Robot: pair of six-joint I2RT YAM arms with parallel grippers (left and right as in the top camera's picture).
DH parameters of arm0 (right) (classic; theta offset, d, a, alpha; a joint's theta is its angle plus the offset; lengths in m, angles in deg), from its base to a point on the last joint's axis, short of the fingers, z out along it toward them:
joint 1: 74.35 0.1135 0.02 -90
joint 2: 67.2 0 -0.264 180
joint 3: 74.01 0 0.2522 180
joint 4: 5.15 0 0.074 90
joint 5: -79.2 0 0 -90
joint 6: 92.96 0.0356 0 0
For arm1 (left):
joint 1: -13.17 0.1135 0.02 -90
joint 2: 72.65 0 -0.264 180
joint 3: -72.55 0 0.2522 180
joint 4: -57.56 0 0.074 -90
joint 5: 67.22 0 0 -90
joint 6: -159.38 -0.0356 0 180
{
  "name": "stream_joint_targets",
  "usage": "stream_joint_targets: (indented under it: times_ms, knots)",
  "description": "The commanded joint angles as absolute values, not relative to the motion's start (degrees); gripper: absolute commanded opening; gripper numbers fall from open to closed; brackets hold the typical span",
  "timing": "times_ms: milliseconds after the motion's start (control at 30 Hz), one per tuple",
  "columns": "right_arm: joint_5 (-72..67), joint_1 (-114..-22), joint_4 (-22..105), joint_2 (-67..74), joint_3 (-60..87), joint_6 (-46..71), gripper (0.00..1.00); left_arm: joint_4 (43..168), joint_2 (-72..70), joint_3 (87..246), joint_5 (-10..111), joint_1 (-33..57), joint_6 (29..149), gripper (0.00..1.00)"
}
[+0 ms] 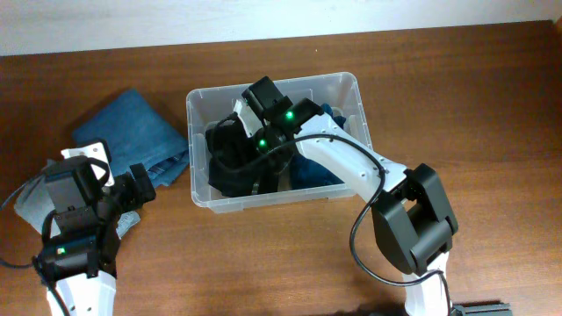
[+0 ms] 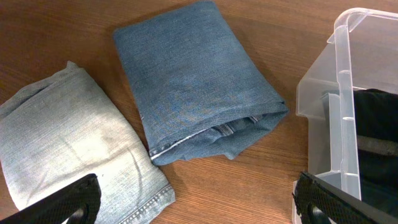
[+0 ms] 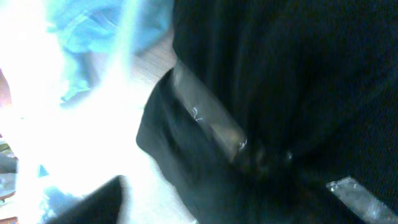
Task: Pack container
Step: 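Lower the black garment onto the black stack in the bin, then reach the left gripper to the light-wash jeans and grasp them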
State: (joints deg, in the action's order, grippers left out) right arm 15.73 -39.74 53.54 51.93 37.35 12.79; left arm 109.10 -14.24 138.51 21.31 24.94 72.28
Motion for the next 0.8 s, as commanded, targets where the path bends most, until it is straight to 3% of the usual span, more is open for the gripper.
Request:
stream_joint_targets:
  times_ms: [0,167,367,600,767]
  knots:
    - [13.52,-40.04,56.22,50.77,38.07,9.97,0.99,109.18,-14.19,139.63,21.94,25.33,73.02,0.99]
    - [2.52,-42.88,65.95,42.57,44.7,4.61,0.99,109.36,-14.19,139.63,21.92,25.33,73.04,0.99]
    - [-6.15,-52.54,71.52,28.93,50.58,4.28,0.98,111.5,-14.26,139.72,18.01,26.44,72.43,0.99]
    - [-4.45,-72.54,83.48,22.46,50.55,4.31,0.99,116.51,-12.07,139.74,23.93,47.14,77.96,0.99]
    - [-2.61,-78.16,88.97,23.95,48.87,0.81,0.98,116.55,-5.89,139.72,27.14,65.02,82.42,0.99]
